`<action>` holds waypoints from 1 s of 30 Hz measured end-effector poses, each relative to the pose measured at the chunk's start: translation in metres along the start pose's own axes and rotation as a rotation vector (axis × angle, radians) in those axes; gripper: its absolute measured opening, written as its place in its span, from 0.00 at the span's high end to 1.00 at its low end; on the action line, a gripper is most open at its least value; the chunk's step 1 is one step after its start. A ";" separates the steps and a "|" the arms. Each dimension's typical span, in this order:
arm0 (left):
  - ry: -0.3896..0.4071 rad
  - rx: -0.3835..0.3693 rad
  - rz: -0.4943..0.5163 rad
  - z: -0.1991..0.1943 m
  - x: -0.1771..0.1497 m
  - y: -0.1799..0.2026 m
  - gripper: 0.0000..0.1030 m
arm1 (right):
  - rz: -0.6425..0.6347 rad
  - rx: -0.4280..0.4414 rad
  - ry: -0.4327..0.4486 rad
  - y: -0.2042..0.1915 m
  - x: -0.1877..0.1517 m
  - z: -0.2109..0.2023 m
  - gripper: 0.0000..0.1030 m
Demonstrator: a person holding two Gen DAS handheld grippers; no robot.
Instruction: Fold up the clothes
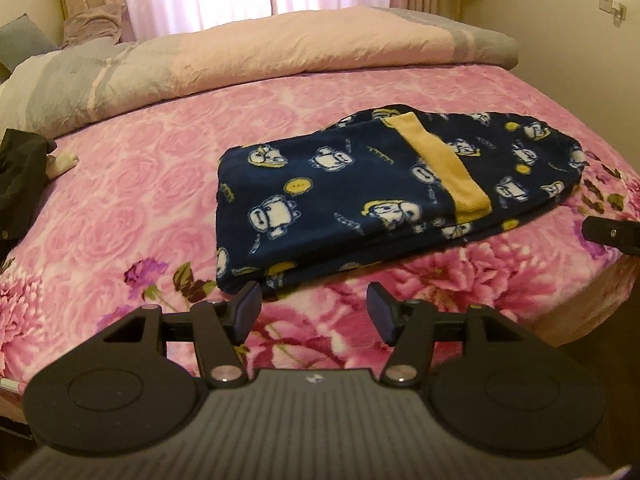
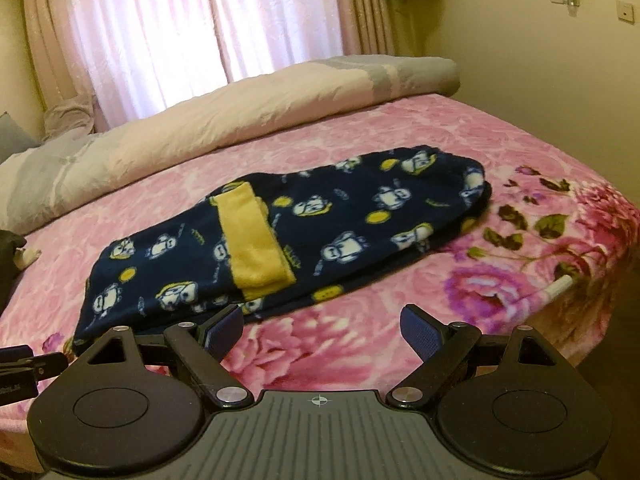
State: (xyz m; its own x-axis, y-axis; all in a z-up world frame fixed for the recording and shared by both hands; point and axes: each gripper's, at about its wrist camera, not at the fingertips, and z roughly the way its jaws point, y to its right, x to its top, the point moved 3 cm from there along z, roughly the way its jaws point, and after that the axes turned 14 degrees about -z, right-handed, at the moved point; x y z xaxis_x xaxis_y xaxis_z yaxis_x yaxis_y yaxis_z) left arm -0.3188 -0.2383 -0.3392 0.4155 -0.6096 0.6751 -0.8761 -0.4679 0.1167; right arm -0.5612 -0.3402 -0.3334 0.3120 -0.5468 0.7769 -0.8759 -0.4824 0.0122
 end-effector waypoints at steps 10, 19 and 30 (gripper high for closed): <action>-0.015 -0.006 0.023 0.005 0.000 0.011 0.47 | 0.018 -0.008 -0.018 0.012 -0.005 0.002 0.14; -0.046 0.000 0.014 0.015 -0.003 0.010 0.47 | 0.017 -0.004 -0.034 0.014 -0.005 0.009 0.14; -0.074 0.022 0.000 0.025 -0.006 0.002 0.47 | 0.017 0.011 -0.051 0.011 -0.007 0.019 0.14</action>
State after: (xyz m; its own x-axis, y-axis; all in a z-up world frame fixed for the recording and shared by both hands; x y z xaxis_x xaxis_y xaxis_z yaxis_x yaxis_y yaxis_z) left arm -0.3171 -0.2521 -0.3611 0.4337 -0.6549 0.6189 -0.8707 -0.4813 0.1007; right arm -0.5661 -0.3543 -0.3507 0.3156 -0.5891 0.7439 -0.8771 -0.4802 -0.0081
